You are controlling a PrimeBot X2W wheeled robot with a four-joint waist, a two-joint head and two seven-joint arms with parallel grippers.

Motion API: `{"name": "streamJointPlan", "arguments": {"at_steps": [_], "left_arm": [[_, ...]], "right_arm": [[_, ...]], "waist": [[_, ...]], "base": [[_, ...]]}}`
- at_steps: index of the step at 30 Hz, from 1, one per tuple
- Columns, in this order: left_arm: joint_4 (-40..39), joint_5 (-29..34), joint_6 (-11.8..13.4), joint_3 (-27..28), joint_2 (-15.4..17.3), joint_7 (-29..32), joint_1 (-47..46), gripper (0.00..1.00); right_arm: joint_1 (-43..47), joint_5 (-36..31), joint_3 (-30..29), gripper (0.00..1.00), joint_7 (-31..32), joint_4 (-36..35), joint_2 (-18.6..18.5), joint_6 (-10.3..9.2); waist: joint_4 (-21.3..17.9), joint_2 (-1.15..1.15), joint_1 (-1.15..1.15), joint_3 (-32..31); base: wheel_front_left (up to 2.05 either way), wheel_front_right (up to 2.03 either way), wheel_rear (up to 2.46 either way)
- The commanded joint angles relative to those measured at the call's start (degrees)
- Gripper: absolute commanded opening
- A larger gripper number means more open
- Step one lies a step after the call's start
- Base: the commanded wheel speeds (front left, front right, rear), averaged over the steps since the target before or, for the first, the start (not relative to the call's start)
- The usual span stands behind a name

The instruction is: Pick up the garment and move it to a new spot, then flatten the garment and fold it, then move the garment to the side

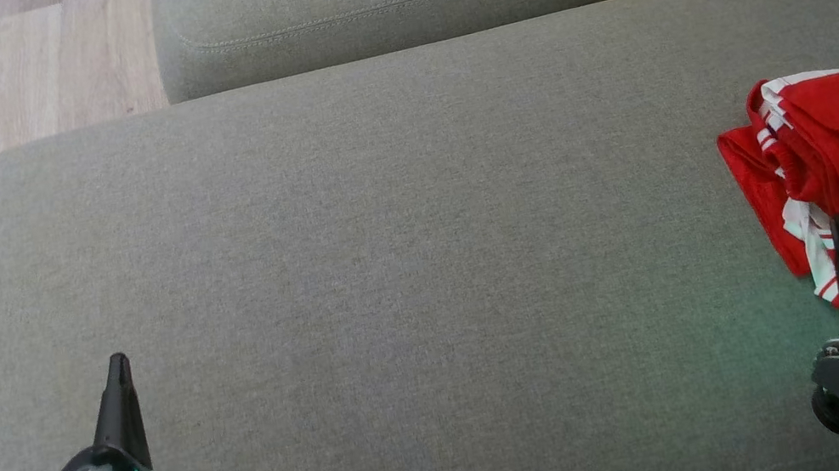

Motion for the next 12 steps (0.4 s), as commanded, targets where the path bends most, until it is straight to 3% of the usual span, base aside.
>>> {"name": "streamJointPlan", "arguments": {"at_steps": [1,12], "left_arm": [[-1.73,-0.24,-0.42,2.03,0.55,0.44,-2.99,0.0],[-1.73,-0.25,-0.42,2.02,0.55,0.44,-2.99,0.0]], "right_arm": [[-2.97,0.35,1.16,0.0,0.38,-1.77,-0.32,-0.04],[-2.97,0.34,1.14,0.0,0.39,-1.77,-0.3,-0.04]], "waist": [[0.0,0.0,0.0,0.0],[0.0,0.0,0.0,0.0]], "base": [[0.0,0.0,0.0],[0.0,0.0,0.0]]}}
